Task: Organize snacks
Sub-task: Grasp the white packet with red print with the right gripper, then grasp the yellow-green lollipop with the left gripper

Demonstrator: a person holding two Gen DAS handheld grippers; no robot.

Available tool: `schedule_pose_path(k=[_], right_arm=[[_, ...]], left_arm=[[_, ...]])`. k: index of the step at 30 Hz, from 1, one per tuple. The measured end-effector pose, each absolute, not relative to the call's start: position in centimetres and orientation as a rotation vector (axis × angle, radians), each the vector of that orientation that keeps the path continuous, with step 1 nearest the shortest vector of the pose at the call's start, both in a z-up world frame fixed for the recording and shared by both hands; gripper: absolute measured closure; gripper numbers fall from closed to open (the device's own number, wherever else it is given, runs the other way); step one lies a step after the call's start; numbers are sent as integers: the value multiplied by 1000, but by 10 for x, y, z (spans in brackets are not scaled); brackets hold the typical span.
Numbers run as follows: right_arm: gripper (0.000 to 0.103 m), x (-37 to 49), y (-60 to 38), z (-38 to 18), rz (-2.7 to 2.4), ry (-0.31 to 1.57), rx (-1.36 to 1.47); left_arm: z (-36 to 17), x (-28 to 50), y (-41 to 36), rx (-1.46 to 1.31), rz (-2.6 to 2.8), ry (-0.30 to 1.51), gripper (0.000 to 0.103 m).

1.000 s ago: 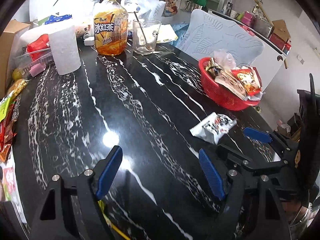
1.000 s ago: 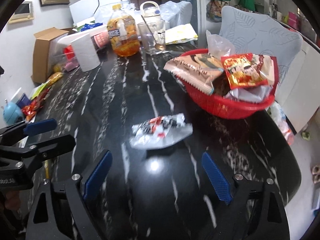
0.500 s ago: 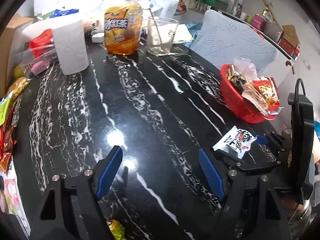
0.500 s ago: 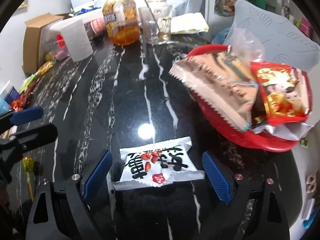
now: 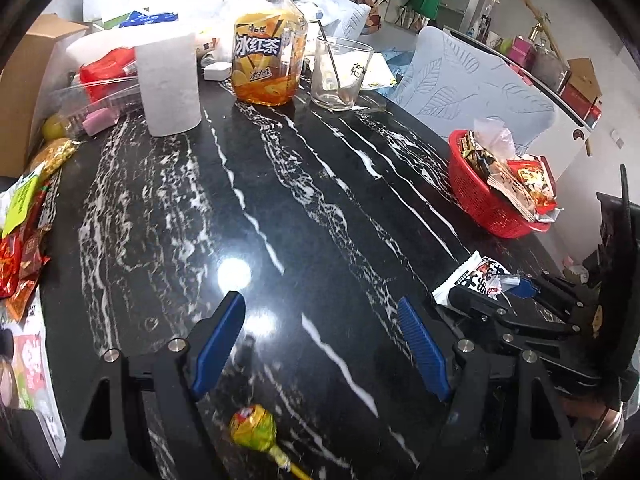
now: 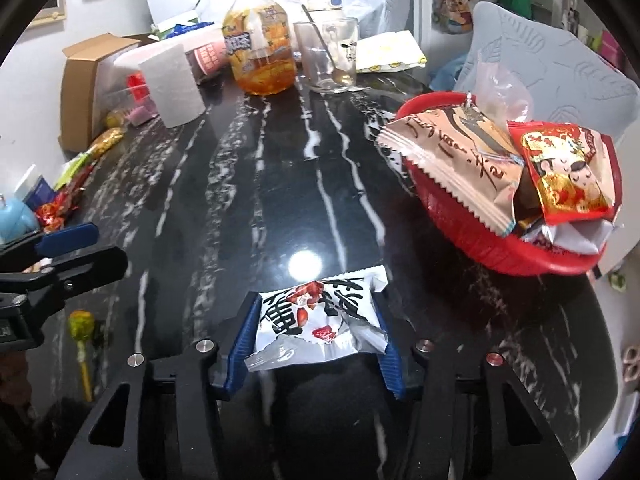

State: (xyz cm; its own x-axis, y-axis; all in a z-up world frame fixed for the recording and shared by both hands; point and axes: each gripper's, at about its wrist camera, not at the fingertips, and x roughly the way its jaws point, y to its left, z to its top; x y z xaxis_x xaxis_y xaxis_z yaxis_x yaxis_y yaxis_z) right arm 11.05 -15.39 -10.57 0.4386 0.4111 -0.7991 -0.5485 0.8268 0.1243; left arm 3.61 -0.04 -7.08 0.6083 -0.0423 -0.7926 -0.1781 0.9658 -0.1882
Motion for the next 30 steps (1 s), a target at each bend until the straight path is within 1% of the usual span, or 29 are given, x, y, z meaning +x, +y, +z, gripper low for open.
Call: schedule_pose_path(k=[15, 23, 24, 26, 27, 29, 30], right_arm=[[50, 48, -138, -93, 683, 902, -164], [50, 31, -130, -93, 701, 893, -193], [50, 29, -130, -93, 703, 894, -193], [50, 28, -130, -92, 701, 894, -195], [50, 27, -130, -92, 699, 893, -196], [50, 27, -130, -92, 694, 894, -197], [50, 26, -129, -93, 693, 895, -198]], left_arm=[[-77, -17, 11, -289, 110, 902, 25], [-98, -27, 14, -319, 120, 940, 25], [-100, -28, 15, -325, 117, 944, 26], [-104, -28, 16, -326, 120, 956, 33], [-106, -28, 16, -319, 124, 958, 35], [-108, -28, 15, -304, 129, 961, 45], [-109, -28, 15, -304, 126, 964, 47]])
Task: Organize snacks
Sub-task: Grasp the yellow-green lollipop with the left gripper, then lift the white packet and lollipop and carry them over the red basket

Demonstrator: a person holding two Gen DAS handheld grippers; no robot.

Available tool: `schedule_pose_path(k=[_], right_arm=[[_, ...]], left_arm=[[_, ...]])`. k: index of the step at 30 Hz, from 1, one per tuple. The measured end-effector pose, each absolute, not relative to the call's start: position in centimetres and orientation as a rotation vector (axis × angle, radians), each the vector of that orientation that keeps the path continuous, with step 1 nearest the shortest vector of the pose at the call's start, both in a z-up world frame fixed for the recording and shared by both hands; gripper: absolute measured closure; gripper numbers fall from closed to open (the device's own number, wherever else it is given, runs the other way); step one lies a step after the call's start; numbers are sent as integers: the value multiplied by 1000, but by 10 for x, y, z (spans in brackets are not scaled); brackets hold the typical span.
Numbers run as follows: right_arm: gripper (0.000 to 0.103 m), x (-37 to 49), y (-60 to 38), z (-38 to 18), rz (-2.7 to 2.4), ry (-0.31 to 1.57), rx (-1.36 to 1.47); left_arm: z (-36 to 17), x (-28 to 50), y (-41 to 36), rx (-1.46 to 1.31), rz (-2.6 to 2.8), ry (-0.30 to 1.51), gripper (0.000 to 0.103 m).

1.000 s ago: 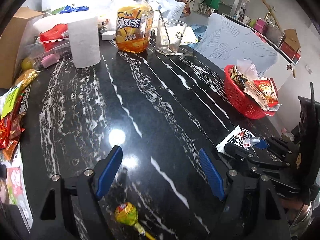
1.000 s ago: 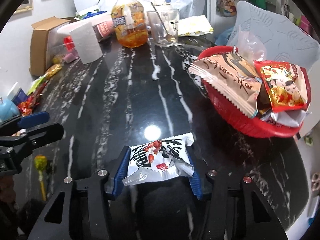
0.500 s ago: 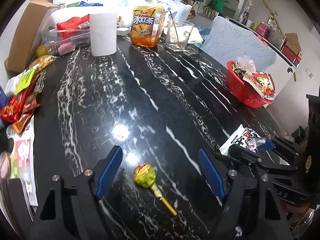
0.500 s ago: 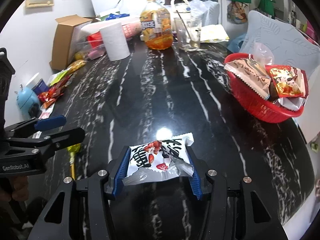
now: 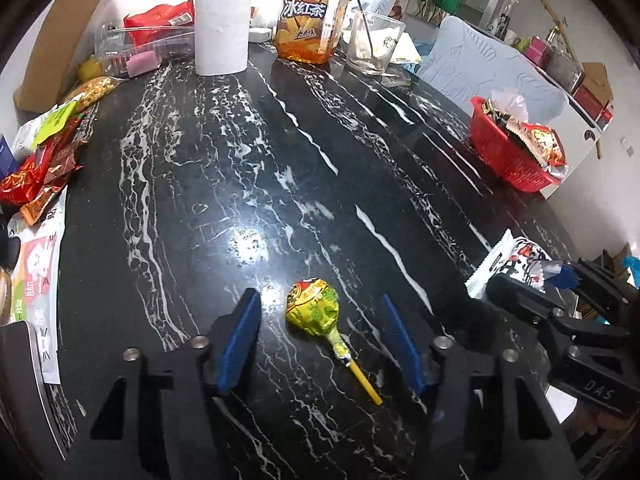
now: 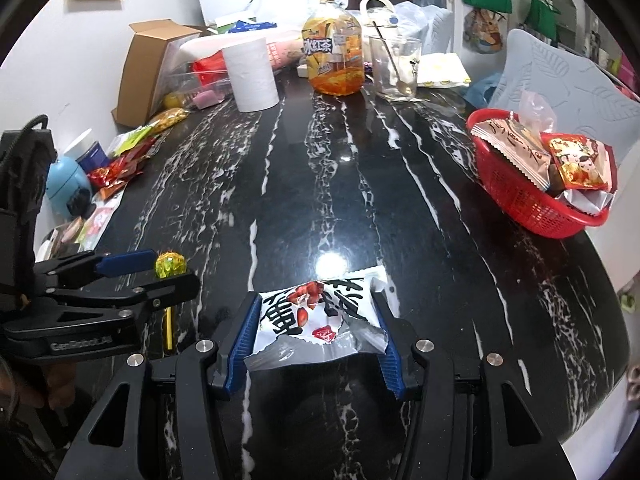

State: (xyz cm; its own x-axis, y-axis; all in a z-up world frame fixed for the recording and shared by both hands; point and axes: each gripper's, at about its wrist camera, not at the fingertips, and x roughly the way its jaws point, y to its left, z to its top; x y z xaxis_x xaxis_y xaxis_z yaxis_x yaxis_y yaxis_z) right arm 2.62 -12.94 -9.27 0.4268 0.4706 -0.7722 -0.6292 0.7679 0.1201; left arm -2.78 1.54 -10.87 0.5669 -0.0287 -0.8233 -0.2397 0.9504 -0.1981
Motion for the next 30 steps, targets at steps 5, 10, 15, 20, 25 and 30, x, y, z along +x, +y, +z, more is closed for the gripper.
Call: schedule_pose_path(k=[5, 10, 15, 20, 25, 30], right_arm=[[50, 26, -128, -94, 688, 903, -200], [50, 26, -124, -95, 702, 915, -194], [50, 27, -121, -97, 708, 922, -191], [50, 29, -122, -99, 706, 926, -185], [50, 29, -130, -99, 705, 922, -166], [50, 28, -145, -97, 679, 915, -142]], left_arm=[[-109, -28, 19, -299, 103, 949, 79], [-110, -29, 19, -298, 80, 946, 79], [-106, -29, 18, -298, 67, 939, 79], [-102, -27, 12, -289, 47, 936, 79], [-98, -22, 1, -279, 11, 937, 79], [-93, -14, -18, -249, -44, 940, 79]])
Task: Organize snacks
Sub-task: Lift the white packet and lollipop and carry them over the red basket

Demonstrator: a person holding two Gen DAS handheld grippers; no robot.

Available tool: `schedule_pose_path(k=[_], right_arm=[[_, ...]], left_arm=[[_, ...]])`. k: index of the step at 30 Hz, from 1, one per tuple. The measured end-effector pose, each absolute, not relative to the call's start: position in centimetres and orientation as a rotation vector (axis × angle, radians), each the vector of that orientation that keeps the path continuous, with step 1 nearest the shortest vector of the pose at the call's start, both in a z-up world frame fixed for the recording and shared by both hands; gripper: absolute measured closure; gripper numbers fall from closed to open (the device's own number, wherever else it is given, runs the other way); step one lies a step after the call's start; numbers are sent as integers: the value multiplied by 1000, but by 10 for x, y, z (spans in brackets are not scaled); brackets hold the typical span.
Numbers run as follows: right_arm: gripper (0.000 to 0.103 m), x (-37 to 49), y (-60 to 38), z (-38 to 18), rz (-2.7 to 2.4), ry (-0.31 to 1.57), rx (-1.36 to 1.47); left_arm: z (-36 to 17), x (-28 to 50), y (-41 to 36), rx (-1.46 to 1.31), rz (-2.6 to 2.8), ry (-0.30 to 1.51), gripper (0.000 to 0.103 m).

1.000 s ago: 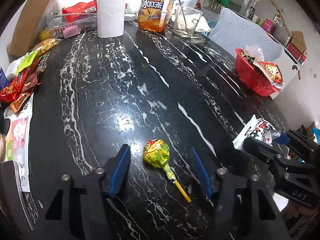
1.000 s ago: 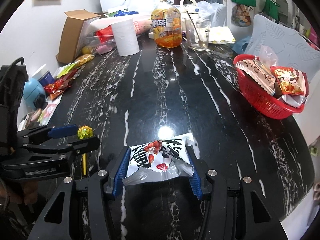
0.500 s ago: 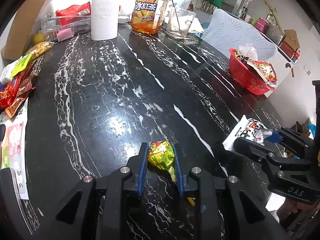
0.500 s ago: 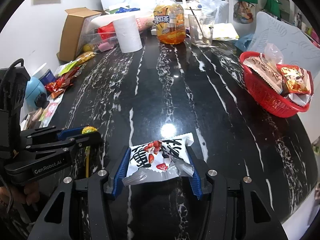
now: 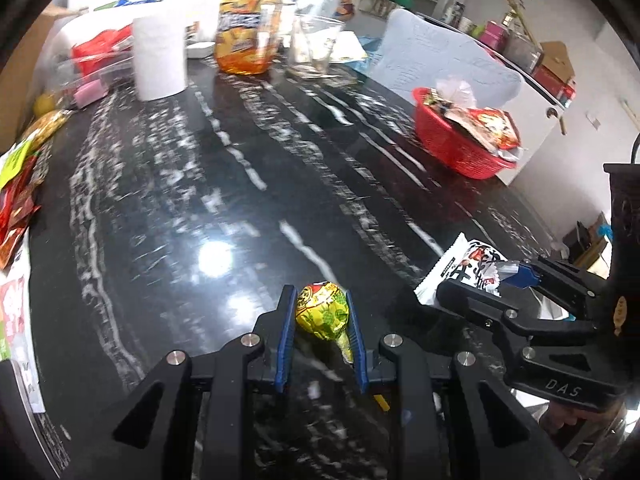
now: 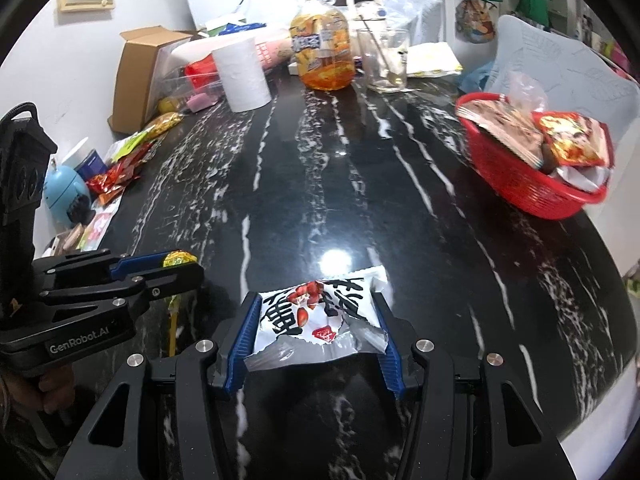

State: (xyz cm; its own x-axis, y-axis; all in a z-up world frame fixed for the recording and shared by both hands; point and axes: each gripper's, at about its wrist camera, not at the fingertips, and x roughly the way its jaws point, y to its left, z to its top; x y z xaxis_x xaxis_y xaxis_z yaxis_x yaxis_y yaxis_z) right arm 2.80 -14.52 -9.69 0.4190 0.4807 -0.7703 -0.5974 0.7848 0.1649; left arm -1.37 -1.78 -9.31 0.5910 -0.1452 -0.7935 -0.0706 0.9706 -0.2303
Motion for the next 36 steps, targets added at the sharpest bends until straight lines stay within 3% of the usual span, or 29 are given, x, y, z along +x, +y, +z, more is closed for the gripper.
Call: schedule_pose_path(k=[36], right_arm=[[50, 61, -276, -39, 436, 754, -5]], left_arm=[[-6, 79, -136, -40, -359, 773, 79]])
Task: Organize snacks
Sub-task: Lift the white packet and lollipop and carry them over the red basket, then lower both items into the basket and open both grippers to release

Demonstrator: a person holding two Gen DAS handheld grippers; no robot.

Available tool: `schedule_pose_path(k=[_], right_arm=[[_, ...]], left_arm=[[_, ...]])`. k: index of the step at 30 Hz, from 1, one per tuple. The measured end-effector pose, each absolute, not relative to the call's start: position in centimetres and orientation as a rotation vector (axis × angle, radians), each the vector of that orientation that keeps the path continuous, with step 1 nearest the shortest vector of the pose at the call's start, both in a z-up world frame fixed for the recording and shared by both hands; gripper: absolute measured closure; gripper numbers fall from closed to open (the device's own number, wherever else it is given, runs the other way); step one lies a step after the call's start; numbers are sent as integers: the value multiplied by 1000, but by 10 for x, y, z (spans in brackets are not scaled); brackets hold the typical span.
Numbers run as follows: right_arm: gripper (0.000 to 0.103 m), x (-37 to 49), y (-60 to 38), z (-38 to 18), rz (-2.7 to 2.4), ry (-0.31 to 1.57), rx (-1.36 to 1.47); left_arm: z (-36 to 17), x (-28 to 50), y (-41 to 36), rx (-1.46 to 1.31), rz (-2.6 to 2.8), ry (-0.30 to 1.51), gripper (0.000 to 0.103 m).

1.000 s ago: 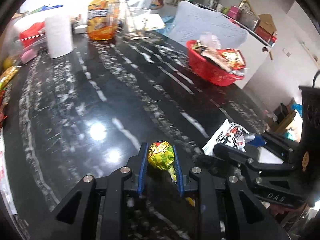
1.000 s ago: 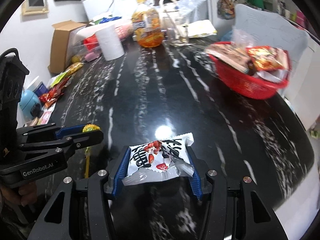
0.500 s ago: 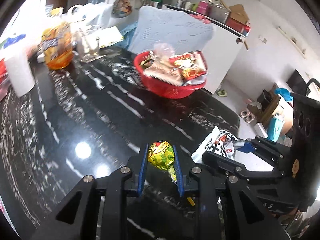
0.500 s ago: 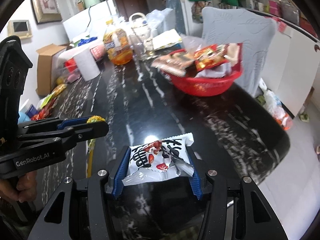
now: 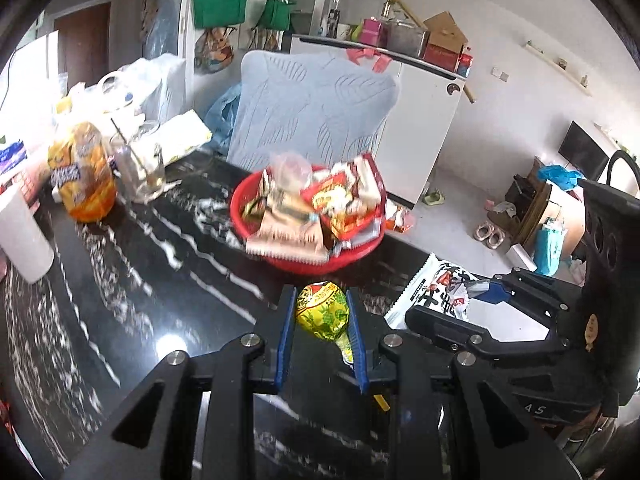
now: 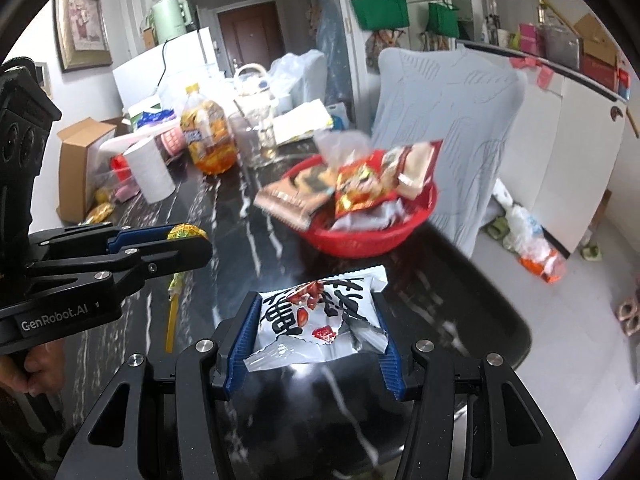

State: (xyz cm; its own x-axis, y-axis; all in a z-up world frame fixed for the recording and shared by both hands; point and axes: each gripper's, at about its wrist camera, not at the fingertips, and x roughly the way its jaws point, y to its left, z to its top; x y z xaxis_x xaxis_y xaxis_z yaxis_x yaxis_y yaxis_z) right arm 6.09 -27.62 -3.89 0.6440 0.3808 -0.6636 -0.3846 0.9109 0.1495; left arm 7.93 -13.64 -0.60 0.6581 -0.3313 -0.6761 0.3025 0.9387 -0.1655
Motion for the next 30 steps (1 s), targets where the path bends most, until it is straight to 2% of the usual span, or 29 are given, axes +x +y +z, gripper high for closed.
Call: schedule_pose_path(k=[18, 30], right_arm=[[50, 126, -283, -15, 429, 695, 5], [50, 159, -294, -21, 379, 709, 1]], left_arm=[[10, 166, -145, -35, -370, 694, 79], [-15, 219, -163, 33, -376, 763, 79]])
